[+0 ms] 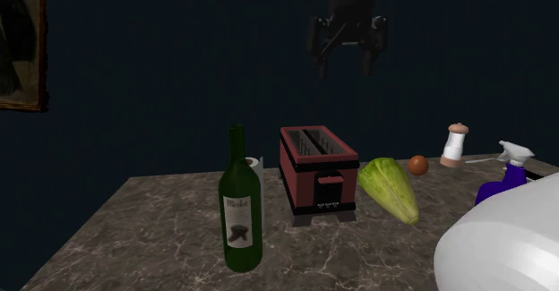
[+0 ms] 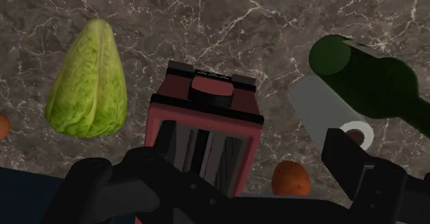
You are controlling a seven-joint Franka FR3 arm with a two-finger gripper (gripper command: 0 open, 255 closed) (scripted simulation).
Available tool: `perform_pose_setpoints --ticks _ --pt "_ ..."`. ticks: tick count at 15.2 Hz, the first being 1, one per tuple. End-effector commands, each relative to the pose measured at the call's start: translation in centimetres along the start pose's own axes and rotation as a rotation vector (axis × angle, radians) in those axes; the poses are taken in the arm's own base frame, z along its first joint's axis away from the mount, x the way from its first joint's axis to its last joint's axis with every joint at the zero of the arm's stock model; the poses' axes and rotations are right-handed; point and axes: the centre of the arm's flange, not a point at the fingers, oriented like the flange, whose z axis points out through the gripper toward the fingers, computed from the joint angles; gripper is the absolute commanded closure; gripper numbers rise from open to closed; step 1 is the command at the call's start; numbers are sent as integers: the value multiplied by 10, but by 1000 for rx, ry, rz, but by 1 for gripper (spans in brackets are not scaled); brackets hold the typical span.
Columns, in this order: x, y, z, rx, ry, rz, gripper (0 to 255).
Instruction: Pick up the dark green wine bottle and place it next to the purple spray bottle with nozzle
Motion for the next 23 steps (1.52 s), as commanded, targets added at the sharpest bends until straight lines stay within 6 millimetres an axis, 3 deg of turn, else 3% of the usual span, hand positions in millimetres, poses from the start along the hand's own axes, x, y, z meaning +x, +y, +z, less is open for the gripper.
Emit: perform_pose_setpoints --ticks 1,18,23 --pt "0 0 0 0 0 0 0" --pt "20 -202 75 56 31 16 0" --pt "21 -205 96 56 31 16 0"
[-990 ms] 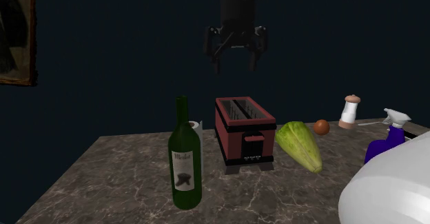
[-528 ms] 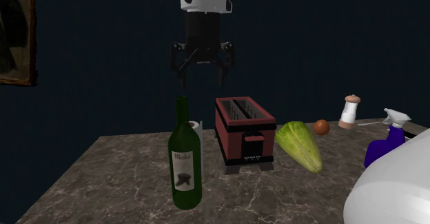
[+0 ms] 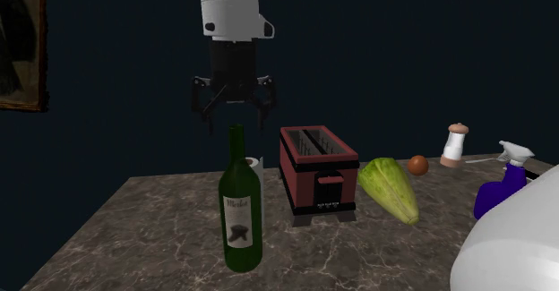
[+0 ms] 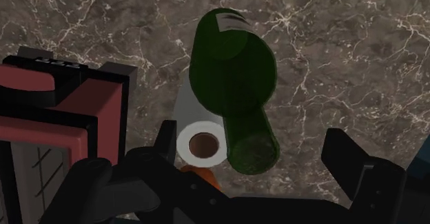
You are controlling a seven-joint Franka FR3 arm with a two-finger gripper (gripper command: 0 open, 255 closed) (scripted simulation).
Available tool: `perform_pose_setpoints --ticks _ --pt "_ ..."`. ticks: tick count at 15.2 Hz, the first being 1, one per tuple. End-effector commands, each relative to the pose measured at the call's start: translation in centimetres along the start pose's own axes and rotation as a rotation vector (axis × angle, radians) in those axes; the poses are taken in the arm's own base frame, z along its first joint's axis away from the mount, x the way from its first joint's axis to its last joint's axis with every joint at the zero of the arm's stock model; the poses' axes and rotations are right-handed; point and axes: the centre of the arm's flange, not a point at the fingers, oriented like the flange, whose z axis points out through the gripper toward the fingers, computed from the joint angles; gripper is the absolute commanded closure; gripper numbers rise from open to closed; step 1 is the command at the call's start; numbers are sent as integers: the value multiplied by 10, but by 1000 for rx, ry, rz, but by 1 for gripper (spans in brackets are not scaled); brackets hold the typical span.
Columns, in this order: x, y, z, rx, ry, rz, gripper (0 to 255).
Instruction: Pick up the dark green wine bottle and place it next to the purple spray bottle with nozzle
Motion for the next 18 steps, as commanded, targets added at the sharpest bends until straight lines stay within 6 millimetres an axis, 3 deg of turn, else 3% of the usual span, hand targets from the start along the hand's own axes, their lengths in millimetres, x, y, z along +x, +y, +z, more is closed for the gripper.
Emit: perform_pose_setpoints --ticks 1,3,11,12,18 --pt "0 -1 11 0 0 0 0" --pt "0 -1 24 0 0 0 0" --pt "0 -1 24 0 0 0 0" --pt "0 -1 24 0 0 0 255" --pt "0 -1 24 0 0 0 255"
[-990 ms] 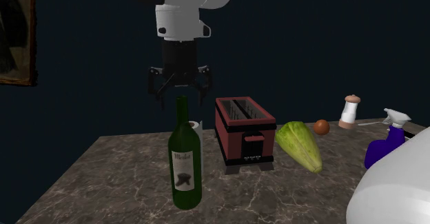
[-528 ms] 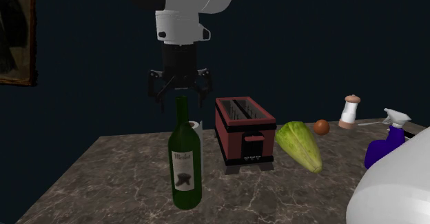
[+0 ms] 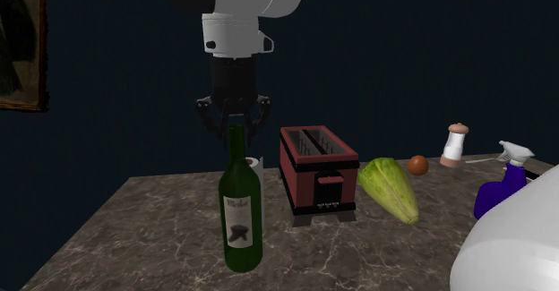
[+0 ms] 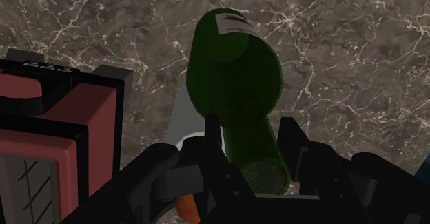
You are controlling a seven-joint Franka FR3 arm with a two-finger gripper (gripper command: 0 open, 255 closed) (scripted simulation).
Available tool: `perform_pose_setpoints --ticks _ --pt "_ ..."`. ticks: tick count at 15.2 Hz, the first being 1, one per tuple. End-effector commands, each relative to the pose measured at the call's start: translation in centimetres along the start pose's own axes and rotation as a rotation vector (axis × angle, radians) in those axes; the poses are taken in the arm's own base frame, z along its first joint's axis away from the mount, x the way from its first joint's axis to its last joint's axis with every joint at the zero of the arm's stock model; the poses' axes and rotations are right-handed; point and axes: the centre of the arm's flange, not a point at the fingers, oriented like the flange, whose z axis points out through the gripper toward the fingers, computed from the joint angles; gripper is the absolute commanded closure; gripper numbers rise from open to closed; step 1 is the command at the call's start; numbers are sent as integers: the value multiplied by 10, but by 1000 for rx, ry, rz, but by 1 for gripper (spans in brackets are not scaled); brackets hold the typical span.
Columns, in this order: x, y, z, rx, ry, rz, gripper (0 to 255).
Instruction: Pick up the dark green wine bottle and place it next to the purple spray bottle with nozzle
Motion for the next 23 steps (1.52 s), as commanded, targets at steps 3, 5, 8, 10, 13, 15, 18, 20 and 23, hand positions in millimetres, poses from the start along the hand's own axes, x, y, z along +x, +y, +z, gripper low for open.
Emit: perform_pose_setpoints --ticks 3,5,8,10,13,15,18,20,23 --pt "0 0 0 0 0 0 255" --pt "1 0 -10 0 0 0 255" --pt "2 0 -26 0 0 0 255" --pt "3 0 -37 0 0 0 255" --pt "5 0 -52 0 0 0 255" --pt "6 0 -63 0 0 0 255" --pt "8 -1 -79 0 0 0 255" --pt "9 -1 -89 0 0 0 255" --pt "10 -1 -105 0 0 0 255"
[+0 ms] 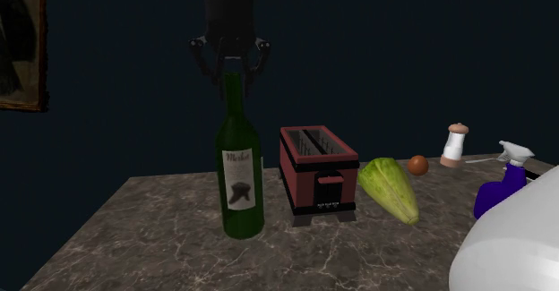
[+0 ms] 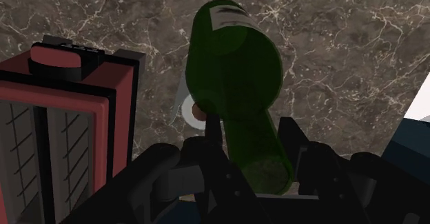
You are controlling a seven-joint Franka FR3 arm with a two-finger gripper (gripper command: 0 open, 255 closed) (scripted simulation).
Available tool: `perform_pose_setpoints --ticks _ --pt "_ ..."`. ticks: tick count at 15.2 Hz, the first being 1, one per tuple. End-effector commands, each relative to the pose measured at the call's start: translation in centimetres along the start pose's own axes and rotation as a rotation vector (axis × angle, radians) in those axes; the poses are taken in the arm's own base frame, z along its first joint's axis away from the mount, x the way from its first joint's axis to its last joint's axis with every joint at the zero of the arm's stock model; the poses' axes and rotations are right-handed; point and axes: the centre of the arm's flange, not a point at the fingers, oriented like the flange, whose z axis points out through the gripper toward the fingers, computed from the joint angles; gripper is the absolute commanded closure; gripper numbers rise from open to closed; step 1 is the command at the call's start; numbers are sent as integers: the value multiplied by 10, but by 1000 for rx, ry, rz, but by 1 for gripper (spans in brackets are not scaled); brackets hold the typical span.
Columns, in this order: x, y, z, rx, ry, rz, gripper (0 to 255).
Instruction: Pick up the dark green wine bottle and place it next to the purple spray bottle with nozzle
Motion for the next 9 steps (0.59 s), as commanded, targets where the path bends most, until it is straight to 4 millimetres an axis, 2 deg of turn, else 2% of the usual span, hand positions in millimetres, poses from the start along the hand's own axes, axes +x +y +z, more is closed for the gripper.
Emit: perform_pose_setpoints --ticks 1,9 --pt "0 0 -11 0 0 0 255" --pt "4 -1 -53 0 0 0 255"
